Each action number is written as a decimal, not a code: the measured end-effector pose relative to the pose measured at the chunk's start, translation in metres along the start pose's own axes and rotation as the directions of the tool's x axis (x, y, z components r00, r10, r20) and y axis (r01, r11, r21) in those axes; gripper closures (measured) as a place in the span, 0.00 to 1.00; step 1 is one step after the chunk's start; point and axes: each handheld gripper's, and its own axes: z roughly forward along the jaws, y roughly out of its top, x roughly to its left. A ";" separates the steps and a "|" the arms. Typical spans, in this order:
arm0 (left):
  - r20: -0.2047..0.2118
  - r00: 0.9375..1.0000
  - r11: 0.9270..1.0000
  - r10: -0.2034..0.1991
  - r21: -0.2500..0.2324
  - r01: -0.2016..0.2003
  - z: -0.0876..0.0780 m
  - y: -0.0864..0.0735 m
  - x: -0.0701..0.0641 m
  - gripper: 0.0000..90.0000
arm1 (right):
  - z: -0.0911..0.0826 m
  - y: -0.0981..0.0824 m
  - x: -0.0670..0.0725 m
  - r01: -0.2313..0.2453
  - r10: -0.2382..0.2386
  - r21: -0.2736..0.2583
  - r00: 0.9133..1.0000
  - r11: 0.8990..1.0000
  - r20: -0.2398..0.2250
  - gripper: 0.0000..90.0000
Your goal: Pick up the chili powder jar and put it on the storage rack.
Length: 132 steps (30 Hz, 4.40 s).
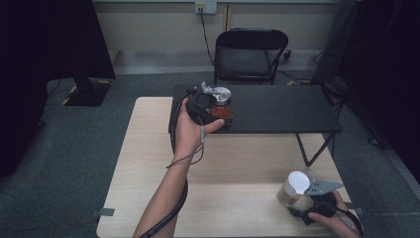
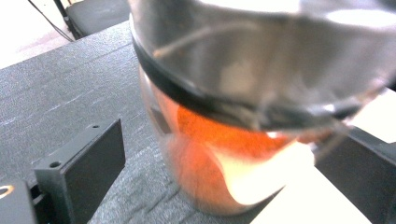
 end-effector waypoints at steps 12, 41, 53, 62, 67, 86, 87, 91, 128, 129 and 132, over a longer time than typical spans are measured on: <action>0.013 0.999 0.999 0.035 -0.028 -0.034 -0.016 -0.014 0.001 0.04 | 0.000 0.000 0.000 0.001 -0.001 0.000 1.000 1.000 0.000 0.00; 0.094 0.992 0.993 0.078 -0.091 -0.070 -0.035 -0.059 0.001 0.05 | 0.000 0.000 0.000 0.001 -0.001 0.000 1.000 1.000 0.000 0.00; 0.130 0.988 0.992 0.080 -0.112 -0.065 -0.033 -0.078 0.002 0.05 | 0.000 0.000 0.000 0.001 -0.001 0.000 1.000 1.000 0.000 0.00; 0.156 0.985 0.993 0.075 -0.104 -0.059 -0.025 -0.093 0.005 0.05 | 0.000 0.000 0.000 0.001 -0.001 0.000 1.000 1.000 0.000 0.00; 0.162 0.984 0.993 0.078 -0.103 -0.062 -0.021 -0.099 0.005 0.05 | 0.000 0.000 0.000 0.001 -0.001 0.000 1.000 1.000 0.000 0.00; 0.156 0.986 0.996 0.061 -0.078 -0.049 -0.002 -0.125 0.005 0.05 | 0.000 0.000 0.000 0.000 0.000 0.000 1.000 1.000 0.000 0.00; 0.155 0.986 0.996 0.058 -0.078 -0.046 -0.001 -0.126 0.005 0.05 | 0.000 0.000 0.000 0.001 -0.001 0.000 1.000 1.000 0.000 0.00; 0.155 0.986 0.997 0.054 -0.070 -0.043 0.002 -0.132 0.006 0.05 | 0.000 0.000 0.000 0.001 -0.001 0.000 1.000 1.000 0.000 0.00; 0.142 0.990 1.000 0.011 -0.011 -0.010 0.031 -0.173 0.004 0.05 | 0.000 0.000 0.000 0.001 -0.001 0.000 1.000 1.000 0.000 0.00; 0.144 0.990 1.000 0.011 -0.008 -0.010 0.032 -0.175 0.004 0.05 | 0.000 0.000 0.000 0.001 -0.001 0.000 1.000 1.000 0.000 0.00; 0.146 0.989 1.000 0.009 0.003 -0.010 0.036 -0.178 0.004 0.05 | 0.000 0.000 0.000 0.001 -0.001 0.000 1.000 1.000 0.000 0.00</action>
